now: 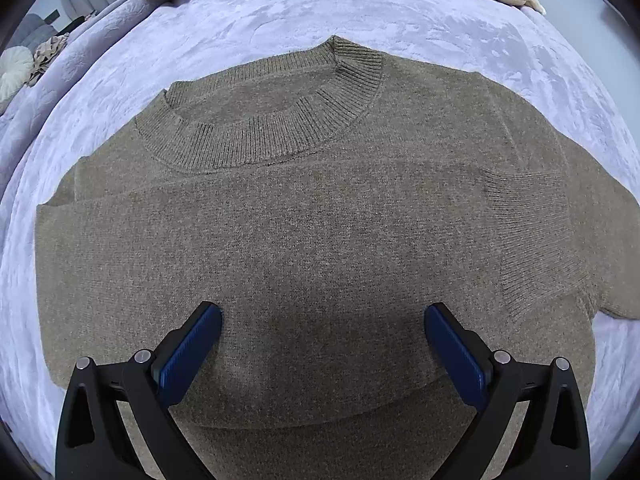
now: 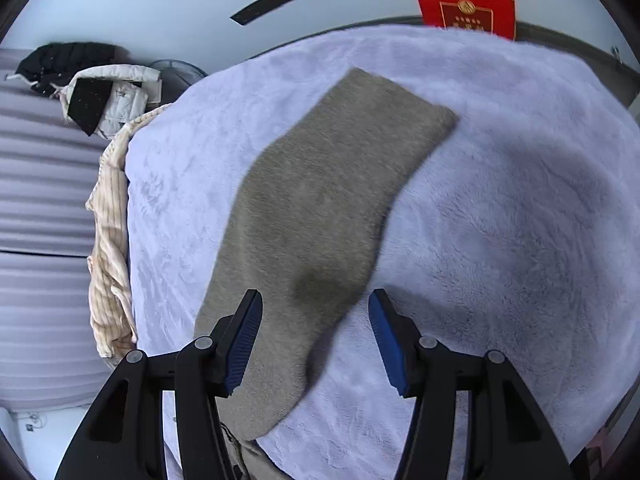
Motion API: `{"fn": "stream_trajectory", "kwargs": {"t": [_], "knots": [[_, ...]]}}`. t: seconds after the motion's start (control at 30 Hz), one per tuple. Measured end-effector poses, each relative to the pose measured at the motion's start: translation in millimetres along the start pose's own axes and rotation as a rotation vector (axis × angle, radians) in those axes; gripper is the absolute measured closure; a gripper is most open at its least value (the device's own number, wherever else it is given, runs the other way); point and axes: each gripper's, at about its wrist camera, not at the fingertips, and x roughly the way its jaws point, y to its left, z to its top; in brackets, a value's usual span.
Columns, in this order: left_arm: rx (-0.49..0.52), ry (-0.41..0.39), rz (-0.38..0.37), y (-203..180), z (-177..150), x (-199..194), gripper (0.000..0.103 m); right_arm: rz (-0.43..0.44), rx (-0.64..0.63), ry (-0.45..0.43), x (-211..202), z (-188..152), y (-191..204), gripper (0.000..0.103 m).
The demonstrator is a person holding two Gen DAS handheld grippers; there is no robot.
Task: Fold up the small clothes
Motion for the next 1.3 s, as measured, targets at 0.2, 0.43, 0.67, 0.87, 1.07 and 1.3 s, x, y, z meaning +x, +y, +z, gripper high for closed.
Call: {"fn": "stream_trajectory", "kwargs": {"t": [0.2, 0.43, 0.67, 0.87, 1.07, 1.3], "knots": [[0.001, 0.002, -0.003, -1.7, 0.8, -0.2, 0.001, 0.103, 0.002, 0.078, 21.0, 0.4, 16.0, 0.098], [-0.037, -0.014, -0.019, 19.1, -4.8, -18.5, 0.001, 0.182, -0.516, 0.084, 5.5, -48.5, 150.2, 0.098], [-0.092, -0.06, -0.005, 84.1, -25.8, -50.6, 0.001, 0.267, -1.1, 0.242, 36.5, -226.8, 264.8, 0.098], [-0.194, -0.059, 0.018, 154.6, -50.4, -61.1, 0.001, 0.085, -1.443, 0.508, 119.3, -394.8, 234.7, 0.096], [-0.252, -0.05, -0.003, 191.0, -74.6, -63.7, 0.001, -0.037, -1.269, 0.595, 142.7, -397.0, 191.4, 0.07], [-0.275, -0.051, -0.057, 203.0, -92.2, -71.7, 0.001, 0.022, -1.006, 0.548, 140.4, -353.6, 209.0, 0.047]]}}
